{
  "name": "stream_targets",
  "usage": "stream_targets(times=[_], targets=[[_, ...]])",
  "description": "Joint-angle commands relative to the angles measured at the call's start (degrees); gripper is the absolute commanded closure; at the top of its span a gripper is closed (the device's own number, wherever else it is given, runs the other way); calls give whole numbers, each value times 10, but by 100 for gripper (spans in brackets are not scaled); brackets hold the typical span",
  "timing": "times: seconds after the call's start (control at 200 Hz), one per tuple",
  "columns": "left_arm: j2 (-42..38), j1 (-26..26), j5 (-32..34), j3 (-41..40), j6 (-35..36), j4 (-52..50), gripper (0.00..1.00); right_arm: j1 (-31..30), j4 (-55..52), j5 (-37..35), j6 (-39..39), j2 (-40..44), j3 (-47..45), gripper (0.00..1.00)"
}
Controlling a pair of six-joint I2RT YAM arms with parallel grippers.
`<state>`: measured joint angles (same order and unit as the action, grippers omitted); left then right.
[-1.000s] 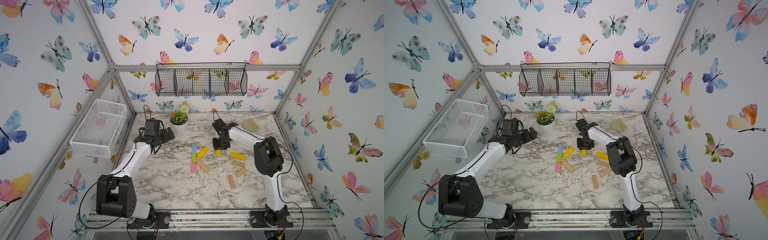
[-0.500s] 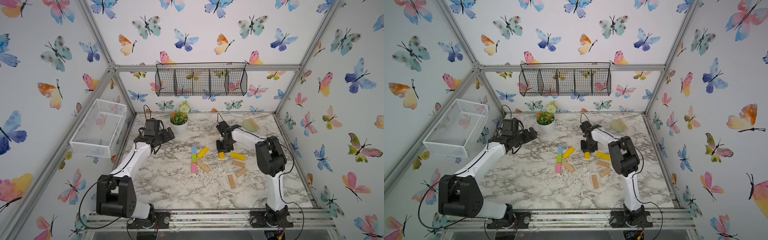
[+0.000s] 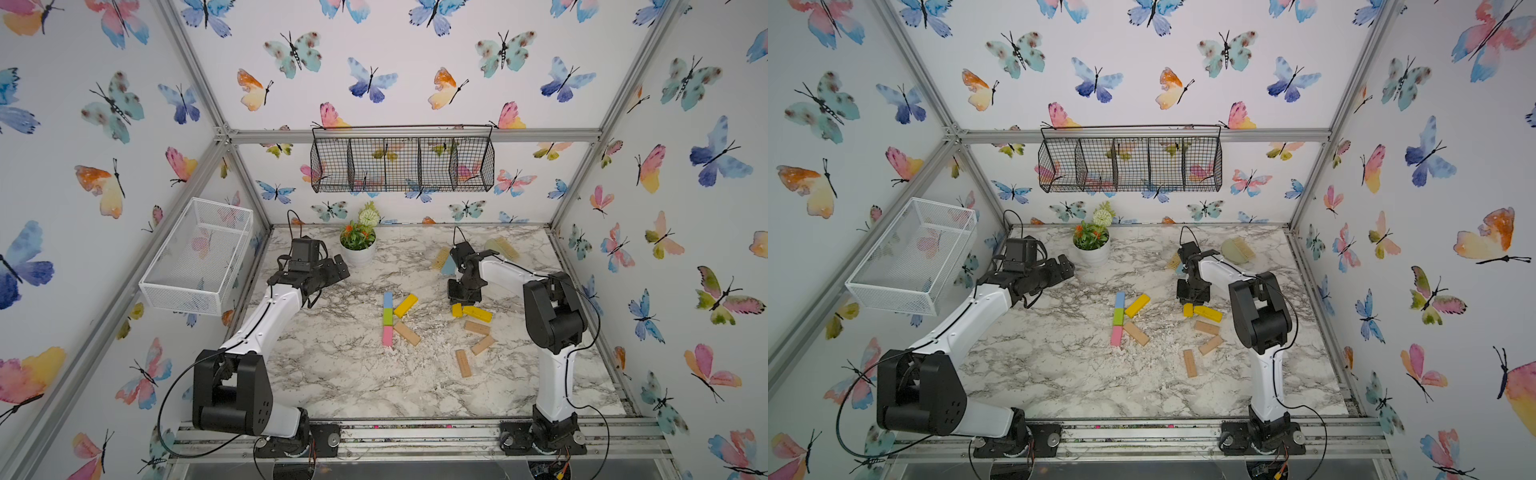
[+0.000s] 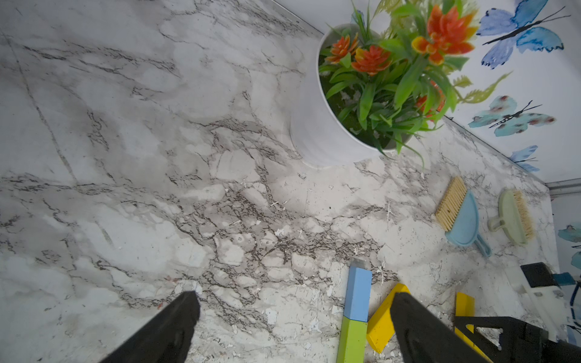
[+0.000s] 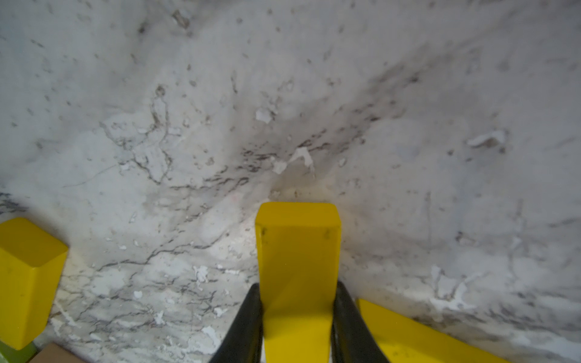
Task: Assemble the letter k with building blocks
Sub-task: Place the building block at the center of the board.
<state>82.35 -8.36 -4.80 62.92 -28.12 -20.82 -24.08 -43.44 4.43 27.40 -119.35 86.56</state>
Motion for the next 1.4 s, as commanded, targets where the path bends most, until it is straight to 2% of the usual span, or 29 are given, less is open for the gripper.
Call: stream_targets(times=[0.0,0.23,0.601,0.741,0.866,0.976,1.161,1.296,1.397], targets=[[-10,0,-3,-3,0,-7,2,12,10,-10,4,10,-15,81],[-9,0,-6,-4,0,-6,2,21,8,-15,5,7,-7,74],[-10,0,-9,-4,-1,-6,2,39,13,-16,4,-4,-1,71],[-10,-1,-9,-4,-1,-6,2,40,13,-11,3,-7,4,54],[-9,-1,-9,-4,0,-6,2,40,22,-3,2,1,0,46],[-9,-1,-10,-4,0,-7,2,40,34,-2,3,27,-7,46],[-11,-1,-11,-5,2,-6,2,36,48,-21,-17,138,-59,46],[-10,-1,-19,-4,3,-6,2,25,4,2,-54,194,-102,47],[-10,-1,-19,-3,3,-6,2,-29,-69,-7,-68,199,-106,48]])
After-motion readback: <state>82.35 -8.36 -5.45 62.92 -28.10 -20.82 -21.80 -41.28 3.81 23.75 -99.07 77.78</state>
